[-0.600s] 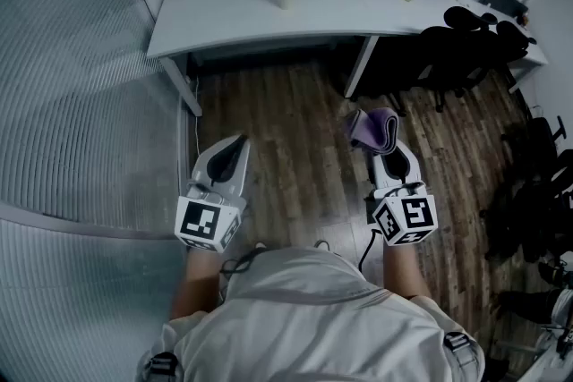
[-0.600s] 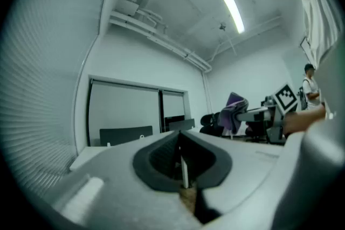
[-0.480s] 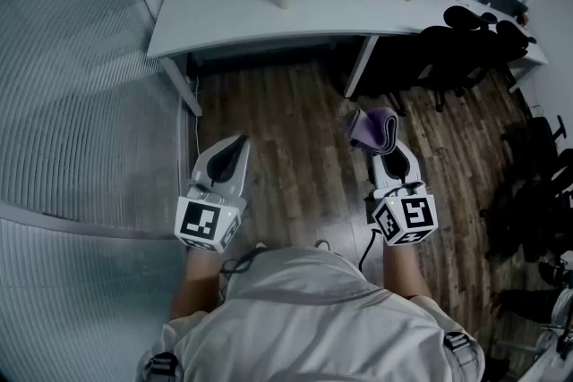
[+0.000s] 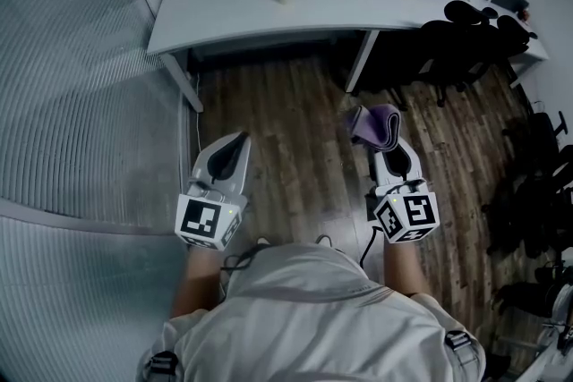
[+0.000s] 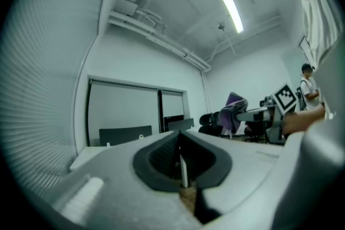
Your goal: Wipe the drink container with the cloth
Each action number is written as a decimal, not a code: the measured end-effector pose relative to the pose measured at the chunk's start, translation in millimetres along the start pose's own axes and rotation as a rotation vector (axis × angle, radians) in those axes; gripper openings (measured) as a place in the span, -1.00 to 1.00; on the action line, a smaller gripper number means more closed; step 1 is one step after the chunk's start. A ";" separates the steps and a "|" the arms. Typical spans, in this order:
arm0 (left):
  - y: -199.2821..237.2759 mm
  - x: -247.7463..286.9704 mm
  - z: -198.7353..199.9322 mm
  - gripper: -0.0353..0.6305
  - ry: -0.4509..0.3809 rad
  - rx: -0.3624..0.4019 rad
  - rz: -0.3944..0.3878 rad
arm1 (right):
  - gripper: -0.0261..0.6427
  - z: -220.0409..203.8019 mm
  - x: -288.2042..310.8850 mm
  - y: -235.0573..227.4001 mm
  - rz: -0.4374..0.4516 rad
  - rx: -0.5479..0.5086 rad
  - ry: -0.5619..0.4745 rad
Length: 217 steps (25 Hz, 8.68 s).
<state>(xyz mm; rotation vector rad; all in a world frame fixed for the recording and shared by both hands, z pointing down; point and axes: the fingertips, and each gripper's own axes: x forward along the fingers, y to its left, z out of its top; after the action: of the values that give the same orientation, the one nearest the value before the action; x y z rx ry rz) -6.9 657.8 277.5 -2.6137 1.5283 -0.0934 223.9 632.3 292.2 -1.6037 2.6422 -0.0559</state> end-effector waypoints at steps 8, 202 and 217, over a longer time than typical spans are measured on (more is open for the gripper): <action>13.1 -9.6 -3.2 -0.88 -0.002 -0.012 0.004 | -0.67 6.3 2.1 12.8 0.025 0.045 -0.049; 482.1 917.5 -308.5 -0.68 0.732 -0.025 -0.421 | -0.67 -275.7 970.7 -283.0 0.185 0.208 0.534; 483.4 916.9 -307.1 -0.68 0.720 -0.032 -0.409 | -0.64 -357.1 983.5 -284.7 0.257 0.067 0.787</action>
<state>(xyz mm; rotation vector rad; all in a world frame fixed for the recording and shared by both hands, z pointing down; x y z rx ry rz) -8.6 -396.4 517.1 -3.0474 1.0755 -1.1547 0.7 -369.9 641.0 -1.3965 3.3188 -0.9286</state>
